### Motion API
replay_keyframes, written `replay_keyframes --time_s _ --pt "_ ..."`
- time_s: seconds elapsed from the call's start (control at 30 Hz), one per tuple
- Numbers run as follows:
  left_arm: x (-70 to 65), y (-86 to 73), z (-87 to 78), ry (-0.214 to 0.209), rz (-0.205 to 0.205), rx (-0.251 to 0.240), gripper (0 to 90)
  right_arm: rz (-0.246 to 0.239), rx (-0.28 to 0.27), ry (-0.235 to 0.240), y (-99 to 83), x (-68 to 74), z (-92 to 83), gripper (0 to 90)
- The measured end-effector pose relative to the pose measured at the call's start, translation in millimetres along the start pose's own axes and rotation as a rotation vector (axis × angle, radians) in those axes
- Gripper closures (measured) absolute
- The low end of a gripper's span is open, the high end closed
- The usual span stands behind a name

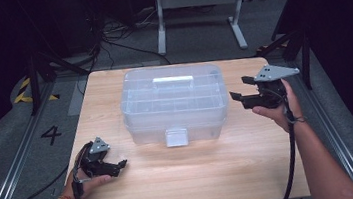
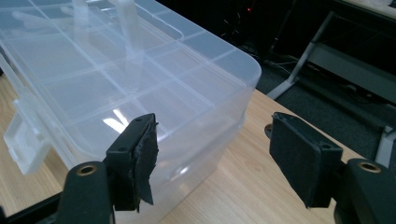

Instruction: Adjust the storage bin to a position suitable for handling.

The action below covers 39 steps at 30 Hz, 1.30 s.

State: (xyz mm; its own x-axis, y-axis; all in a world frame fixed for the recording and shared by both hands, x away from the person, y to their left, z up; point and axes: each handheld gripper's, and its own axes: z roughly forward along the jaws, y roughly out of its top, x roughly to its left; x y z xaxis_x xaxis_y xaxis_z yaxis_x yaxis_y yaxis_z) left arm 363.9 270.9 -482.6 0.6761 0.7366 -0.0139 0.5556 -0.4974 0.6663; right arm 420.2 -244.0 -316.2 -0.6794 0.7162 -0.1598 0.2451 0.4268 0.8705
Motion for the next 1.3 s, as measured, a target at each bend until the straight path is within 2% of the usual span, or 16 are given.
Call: replay_keyframes --time_s 0.2,0.7,1.0,1.3 --pt "-0.3 -0.1 0.1 -0.001 -0.002 -0.002 5.2 -0.032 0.005 0.022 12.2 9.5 11.1 33.1" --pt "-1.4 -1.1 -1.4 0.01 -0.002 0.001 5.6 -0.048 -0.017 0.081 39.0 20.9 32.5 34.0" --pt "-1.6 -1.3 -1.6 0.013 -0.004 0.0 5.7 -0.077 0.007 0.105 51.0 32.1 50.2 35.4" --pt "-1.6 -1.3 -1.6 0.012 -0.004 0.0 5.7 -0.089 0.036 0.122 58.2 35.9 63.0 38.6"
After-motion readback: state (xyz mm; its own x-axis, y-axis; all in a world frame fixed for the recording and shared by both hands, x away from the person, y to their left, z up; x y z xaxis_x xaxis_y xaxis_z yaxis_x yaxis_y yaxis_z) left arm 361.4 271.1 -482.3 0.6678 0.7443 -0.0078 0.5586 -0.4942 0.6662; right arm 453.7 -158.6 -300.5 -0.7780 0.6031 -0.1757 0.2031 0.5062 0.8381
